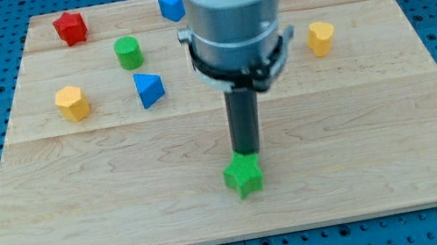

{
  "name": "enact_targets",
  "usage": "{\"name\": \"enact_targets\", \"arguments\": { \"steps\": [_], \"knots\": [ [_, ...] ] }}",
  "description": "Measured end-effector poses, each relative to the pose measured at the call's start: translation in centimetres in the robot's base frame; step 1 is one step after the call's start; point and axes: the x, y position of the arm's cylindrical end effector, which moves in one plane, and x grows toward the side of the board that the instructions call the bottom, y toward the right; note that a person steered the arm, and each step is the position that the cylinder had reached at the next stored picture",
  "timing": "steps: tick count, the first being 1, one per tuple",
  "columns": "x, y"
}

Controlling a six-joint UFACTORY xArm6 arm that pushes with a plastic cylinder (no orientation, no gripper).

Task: Place the green star at the bottom center of the board

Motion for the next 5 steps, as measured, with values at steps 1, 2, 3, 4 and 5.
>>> {"name": "enact_targets", "arguments": {
  "steps": [1, 2, 3, 4, 5],
  "knots": [
    [-1.9, -2.8],
    [-8.9, -1.6],
    [-17.1, -0.8],
    [-20.7, -1.6],
    [-25.3, -2.5]
  ]
}}
